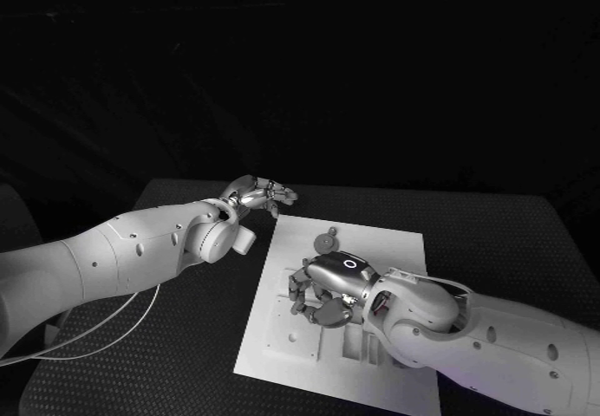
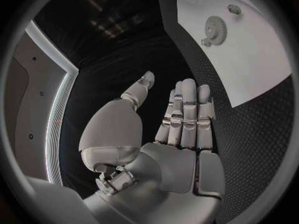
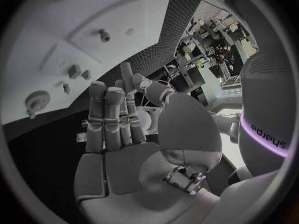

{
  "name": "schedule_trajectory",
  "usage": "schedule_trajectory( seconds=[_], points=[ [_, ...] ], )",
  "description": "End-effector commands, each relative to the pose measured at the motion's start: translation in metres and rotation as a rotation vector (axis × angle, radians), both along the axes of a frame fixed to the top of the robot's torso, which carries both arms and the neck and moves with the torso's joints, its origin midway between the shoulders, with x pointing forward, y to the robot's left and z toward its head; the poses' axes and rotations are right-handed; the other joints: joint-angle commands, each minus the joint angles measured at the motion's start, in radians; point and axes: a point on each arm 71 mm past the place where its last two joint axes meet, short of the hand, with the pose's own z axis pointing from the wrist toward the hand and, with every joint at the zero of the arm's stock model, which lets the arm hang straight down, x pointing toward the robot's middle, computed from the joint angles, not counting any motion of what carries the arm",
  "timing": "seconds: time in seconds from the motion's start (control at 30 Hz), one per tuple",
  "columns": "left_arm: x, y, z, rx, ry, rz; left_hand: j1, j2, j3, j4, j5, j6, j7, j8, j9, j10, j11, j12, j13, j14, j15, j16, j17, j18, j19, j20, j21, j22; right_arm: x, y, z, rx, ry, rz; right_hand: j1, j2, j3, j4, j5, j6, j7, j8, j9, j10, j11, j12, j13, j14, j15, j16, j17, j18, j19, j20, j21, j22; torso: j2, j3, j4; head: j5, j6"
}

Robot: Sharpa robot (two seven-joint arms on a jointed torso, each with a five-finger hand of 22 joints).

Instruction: Assemble the parts on the task board

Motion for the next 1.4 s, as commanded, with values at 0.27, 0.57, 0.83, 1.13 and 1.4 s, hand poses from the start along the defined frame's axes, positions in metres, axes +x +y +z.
schedule_trajectory(
  seconds=[0.27,0.57,0.83,1.13,1.4],
  points=[
    [0.000,-0.005,0.001,-0.016,-0.005,-0.016,0.000,0.012,-0.003,0.004,-0.003,-0.002,-0.001,0.003,-0.001,-0.006,0.004,0.004,-0.001,0.005,0.000,0.003,0.002,0.016,-0.001,-0.011,-0.004,0.002,-0.013,0.015,-0.027,-0.034,-0.004,0.049,-0.001,0.009,0.000,-0.010,0.002,0.004,0.001,0.001,0.004,0.032,-0.005,0.002,0.003,-0.009,-0.007,0.006,-0.001,0.039,-0.002,-0.004,0.007,0.020,0.001,0.0002,0.0019,0.028,-0.017],
    [0.000,-0.005,0.001,-0.017,-0.005,-0.018,0.000,0.012,-0.003,0.004,-0.003,-0.003,-0.001,0.004,-0.001,-0.006,0.004,0.004,-0.001,0.005,0.000,0.003,0.002,0.016,-0.001,-0.011,-0.004,0.002,-0.018,0.015,-0.039,-0.069,0.017,0.064,-0.001,0.009,0.001,-0.012,0.002,0.004,0.001,0.001,0.005,0.032,-0.005,0.002,0.004,-0.009,-0.007,0.006,-0.001,0.039,-0.002,-0.004,0.008,0.020,0.001,0.0000,-0.0019,0.035,-0.026],
    [0.000,-0.005,0.001,-0.017,-0.003,-0.020,0.000,0.012,-0.003,0.004,-0.003,-0.003,-0.001,0.004,-0.001,-0.006,0.004,0.004,-0.001,0.005,0.000,0.002,0.002,0.016,-0.001,-0.011,-0.004,0.002,-0.016,0.012,-0.043,-0.092,0.005,0.060,-0.001,0.009,0.001,-0.013,0.002,0.004,0.001,0.001,0.005,0.032,-0.005,0.002,0.004,-0.009,-0.007,0.007,-0.001,0.039,-0.002,-0.004,0.008,0.020,0.000,0.0023,-0.0020,0.037,-0.028],
    [0.000,-0.004,0.001,-0.017,-0.003,-0.019,0.000,0.012,-0.003,0.004,-0.003,-0.003,-0.001,0.004,-0.002,-0.007,0.004,0.004,-0.001,0.005,0.000,0.002,0.003,0.016,-0.001,-0.011,-0.005,0.002,-0.014,0.010,-0.044,-0.109,-0.021,0.049,-0.001,0.009,0.002,-0.015,0.002,0.004,0.001,0.001,0.006,0.032,-0.005,0.002,0.005,-0.009,-0.007,0.008,-0.001,0.039,-0.002,-0.004,0.009,0.020,0.000,0.0016,-0.0024,0.036,-0.029],
    [0.000,-0.004,0.001,-0.016,-0.002,-0.018,0.000,0.012,-0.003,0.004,-0.003,-0.004,-0.001,0.004,-0.002,-0.007,0.004,0.004,-0.002,0.005,0.000,0.002,0.003,0.016,-0.001,-0.011,-0.005,0.002,-0.013,0.008,-0.047,-0.144,-0.020,0.056,-0.001,0.008,0.003,-0.017,0.002,0.005,0.001,0.001,0.006,0.032,-0.005,0.002,0.006,-0.009,-0.007,0.008,-0.002,0.039,-0.002,-0.004,0.010,0.020,0.000,0.0009,-0.0018,0.037,-0.029]
  ],
)
